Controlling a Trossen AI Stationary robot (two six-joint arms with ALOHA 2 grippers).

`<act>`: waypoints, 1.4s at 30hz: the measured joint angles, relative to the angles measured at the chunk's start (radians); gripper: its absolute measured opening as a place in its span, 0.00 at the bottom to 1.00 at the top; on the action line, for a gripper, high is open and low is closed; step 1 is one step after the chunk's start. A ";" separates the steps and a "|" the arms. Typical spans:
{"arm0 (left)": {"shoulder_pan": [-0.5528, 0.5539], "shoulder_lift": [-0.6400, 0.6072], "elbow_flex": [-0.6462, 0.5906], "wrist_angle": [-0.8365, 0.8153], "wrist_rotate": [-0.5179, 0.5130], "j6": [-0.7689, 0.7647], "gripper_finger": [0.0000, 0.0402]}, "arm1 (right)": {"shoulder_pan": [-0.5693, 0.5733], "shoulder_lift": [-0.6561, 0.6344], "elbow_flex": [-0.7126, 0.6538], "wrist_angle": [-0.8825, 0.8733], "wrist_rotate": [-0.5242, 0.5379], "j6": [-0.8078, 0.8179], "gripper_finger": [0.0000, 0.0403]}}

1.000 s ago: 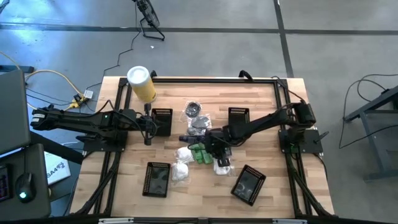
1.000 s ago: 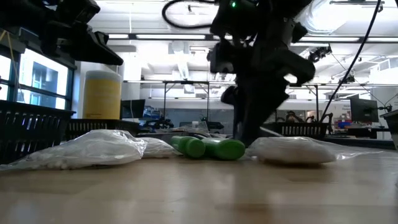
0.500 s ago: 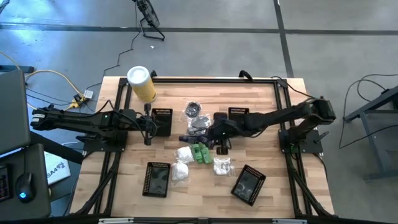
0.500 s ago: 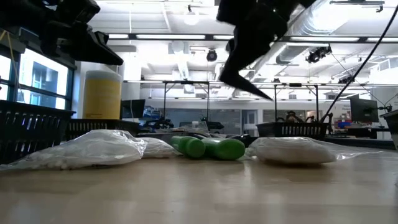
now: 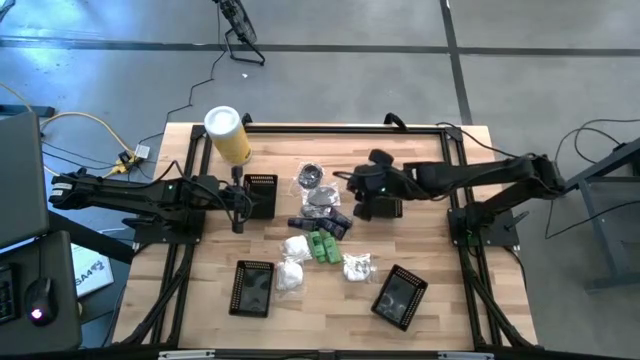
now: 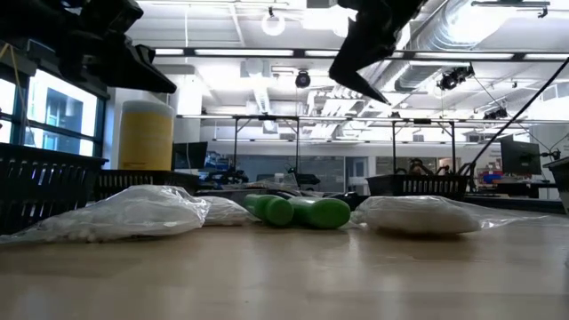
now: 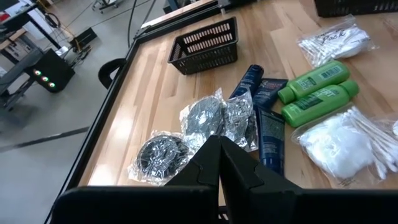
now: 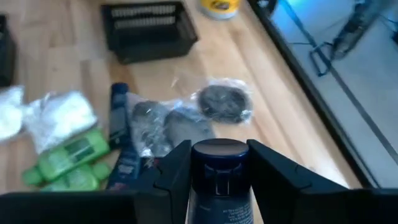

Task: Pick & Place Travel size toiletries
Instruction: Put the blue shave cream into the top right black basket

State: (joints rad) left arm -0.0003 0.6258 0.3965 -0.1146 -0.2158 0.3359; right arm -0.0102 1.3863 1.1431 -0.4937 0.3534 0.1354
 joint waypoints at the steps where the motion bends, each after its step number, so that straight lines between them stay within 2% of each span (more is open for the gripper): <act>1: 0.000 0.000 0.000 0.000 -0.002 0.000 0.00 | -0.006 -0.011 0.000 -0.007 0.011 0.010 0.34; 8: 0.000 0.000 0.000 0.000 -0.005 0.000 0.00 | -0.056 -0.053 0.000 -0.136 0.035 0.078 0.31; 13: 0.000 0.000 0.000 0.000 -0.029 0.000 0.00 | -0.091 -0.054 0.001 -0.216 0.037 0.118 0.34; 20: 0.000 0.000 0.000 0.000 -0.042 0.000 0.00 | -0.144 -0.040 0.000 -0.261 0.004 0.191 0.31; 24: 0.000 0.000 0.000 -0.001 -0.042 0.000 0.00 | -0.165 -0.007 -0.003 -0.246 -0.026 0.213 0.32; 29: 0.000 0.000 0.000 -0.001 -0.043 0.000 0.00 | -0.174 0.020 -0.111 -0.145 -0.041 0.233 0.34; 35: 0.000 0.000 0.000 -0.001 -0.043 0.000 0.00 | -0.177 0.021 -0.240 -0.060 -0.043 0.338 0.31; 42: 0.000 0.000 0.000 -0.001 -0.049 0.000 0.00 | -0.176 0.021 -0.311 0.034 -0.038 0.449 0.34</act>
State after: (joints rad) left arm -0.0002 0.6260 0.3965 -0.1154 -0.2649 0.3359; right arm -0.1858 1.4071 0.8320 -0.4600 0.3149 0.5848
